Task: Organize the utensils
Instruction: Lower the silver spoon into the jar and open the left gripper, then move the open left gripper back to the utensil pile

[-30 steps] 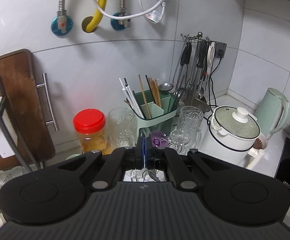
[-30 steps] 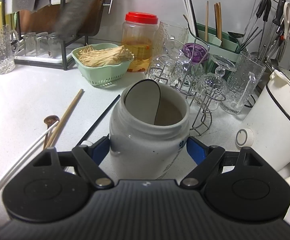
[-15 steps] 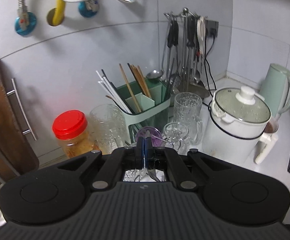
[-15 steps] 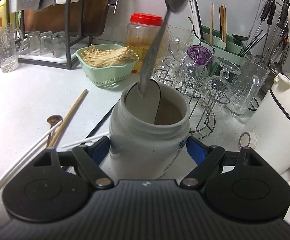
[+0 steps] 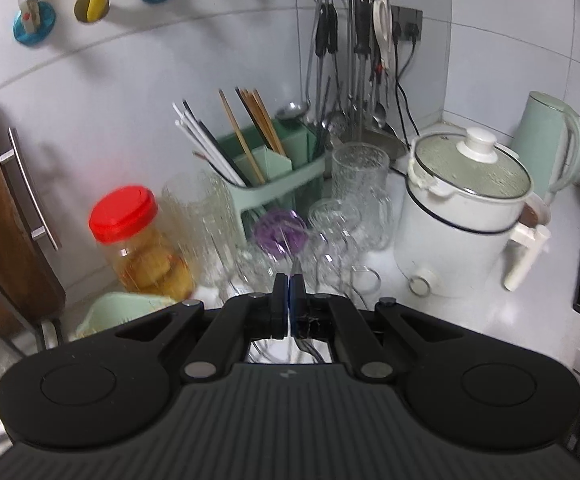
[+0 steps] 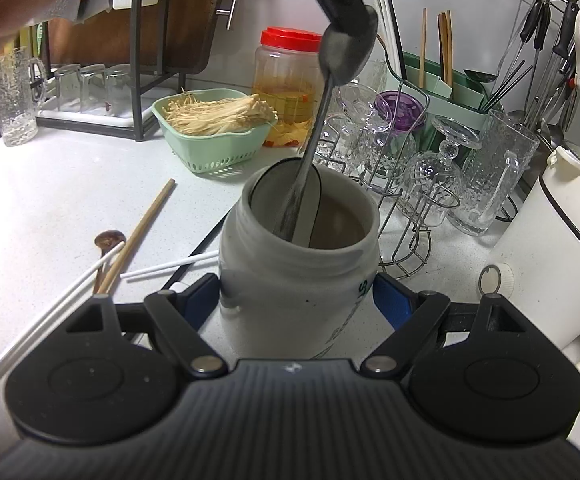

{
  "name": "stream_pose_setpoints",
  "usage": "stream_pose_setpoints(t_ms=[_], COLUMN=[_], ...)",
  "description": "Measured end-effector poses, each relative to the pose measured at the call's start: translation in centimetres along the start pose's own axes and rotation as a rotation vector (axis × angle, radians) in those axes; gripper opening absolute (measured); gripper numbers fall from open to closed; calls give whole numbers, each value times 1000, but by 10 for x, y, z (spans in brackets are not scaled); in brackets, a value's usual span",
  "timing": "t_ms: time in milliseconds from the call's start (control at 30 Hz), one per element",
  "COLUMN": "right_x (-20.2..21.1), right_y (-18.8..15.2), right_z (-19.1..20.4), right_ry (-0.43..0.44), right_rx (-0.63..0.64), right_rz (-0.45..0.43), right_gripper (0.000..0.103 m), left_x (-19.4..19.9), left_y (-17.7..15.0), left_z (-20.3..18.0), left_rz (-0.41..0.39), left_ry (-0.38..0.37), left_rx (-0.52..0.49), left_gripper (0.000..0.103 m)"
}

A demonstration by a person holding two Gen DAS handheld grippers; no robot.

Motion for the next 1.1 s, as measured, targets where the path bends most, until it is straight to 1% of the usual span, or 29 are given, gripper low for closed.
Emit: stream_pose_setpoints(t_ms=[167, 333, 500, 633, 700, 833, 900, 967, 1000, 1067, 1100], right_x=[0, 0, 0, 0, 0, 1, 1, 1, 1, 2, 2], right_y=[0, 0, 0, 0, 0, -1, -1, -2, -2, -2, -2], right_z=[0, 0, 0, 1, 1, 1, 1, 1, 1, 1, 1], right_ry=[-1, -1, -1, -3, -5, -4, -3, -3, -2, -1, -1], right_rx=[-4, -8, -7, -4, -1, 3, 6, 8, 10, 12, 12], right_rz=[-1, -4, -4, -6, -9, -14, -18, -20, -20, -21, -21], right_gripper=[86, 86, 86, 86, 86, 86, 86, 86, 86, 85, 85], left_x=[18, 30, 31, 26, 23, 21, 20, 19, 20, 23, 26], left_y=[-15, -25, -34, -43, -46, -48, -47, -47, -47, -47, -47], left_z=[-3, -12, -19, -25, -27, -28, -26, -24, -23, -22, -20], left_rz=[74, 134, 187, 228, 241, 244, 248, 256, 259, 257, 251], left_ry=[-56, -111, -159, -174, -186, -189, -204, -201, -198, -197, -196], left_rx=[48, 52, 70, 56, 68, 86, 116, 145, 155, 173, 182], left_gripper=[2, 4, 7, 8, 9, 10, 10, 11, 12, 19, 26])
Point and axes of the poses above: each gripper's, at about its wrist camera, not at the fingertips, and x roughly against the way its jaws point, z to its left, y to its top, the point moved 5 cm from there along -x, roughly the way its jaws point, and after that the axes turned 3 degrees about x, right-handed, at the moved point
